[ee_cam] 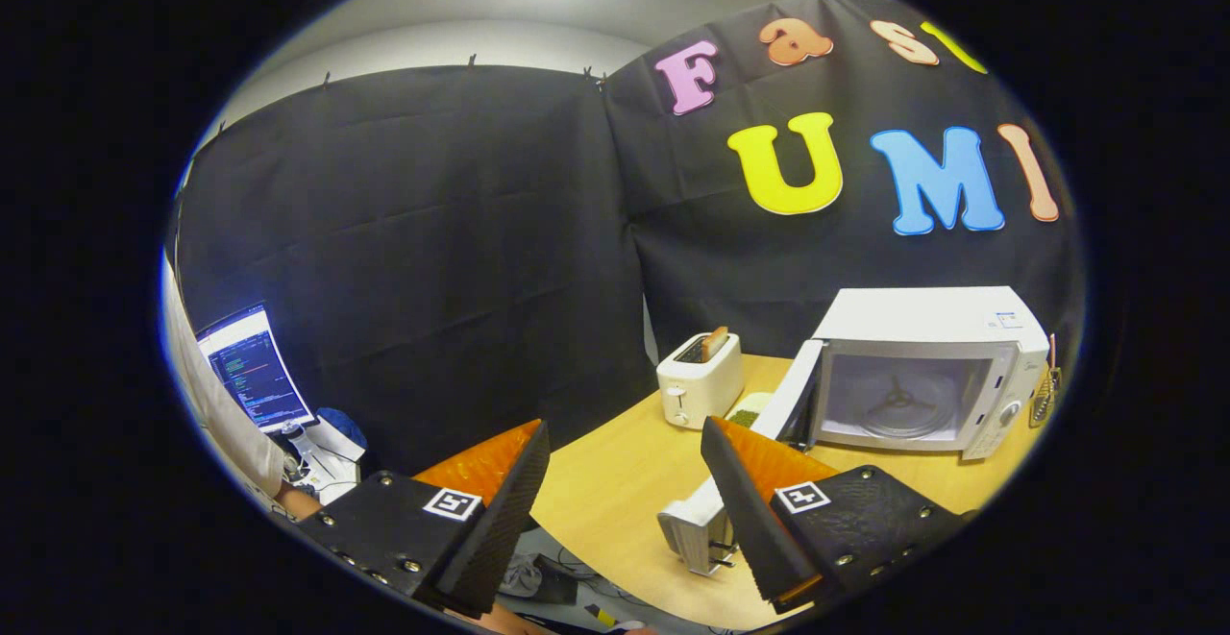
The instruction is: Open the microwave, put the food inside, and close the microwave door.
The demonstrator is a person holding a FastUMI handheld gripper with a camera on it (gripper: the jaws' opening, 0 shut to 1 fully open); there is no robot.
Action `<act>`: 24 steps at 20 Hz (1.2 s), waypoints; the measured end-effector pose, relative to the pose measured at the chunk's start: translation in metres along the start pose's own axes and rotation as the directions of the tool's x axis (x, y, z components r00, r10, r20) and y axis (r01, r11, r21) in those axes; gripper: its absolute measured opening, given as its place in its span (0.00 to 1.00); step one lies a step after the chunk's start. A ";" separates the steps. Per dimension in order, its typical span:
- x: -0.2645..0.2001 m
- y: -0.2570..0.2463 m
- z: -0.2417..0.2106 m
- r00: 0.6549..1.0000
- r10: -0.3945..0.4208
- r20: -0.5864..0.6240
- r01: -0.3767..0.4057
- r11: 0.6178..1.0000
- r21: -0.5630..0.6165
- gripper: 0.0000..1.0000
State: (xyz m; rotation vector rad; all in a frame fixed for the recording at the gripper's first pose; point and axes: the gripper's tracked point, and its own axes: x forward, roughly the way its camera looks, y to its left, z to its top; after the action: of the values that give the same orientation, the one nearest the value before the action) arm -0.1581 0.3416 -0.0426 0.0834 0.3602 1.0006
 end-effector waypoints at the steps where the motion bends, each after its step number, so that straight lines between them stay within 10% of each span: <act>1: -0.008 -0.012 0.003 1.000 -0.019 0.004 0.019 1.000 -0.006 0.96; 24: -0.144 -0.233 -0.081 0.936 -0.316 -0.154 0.325 0.945 0.037 0.98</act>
State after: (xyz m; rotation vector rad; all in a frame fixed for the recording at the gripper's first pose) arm -0.0665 0.0873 -0.1354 0.0064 0.5221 0.6729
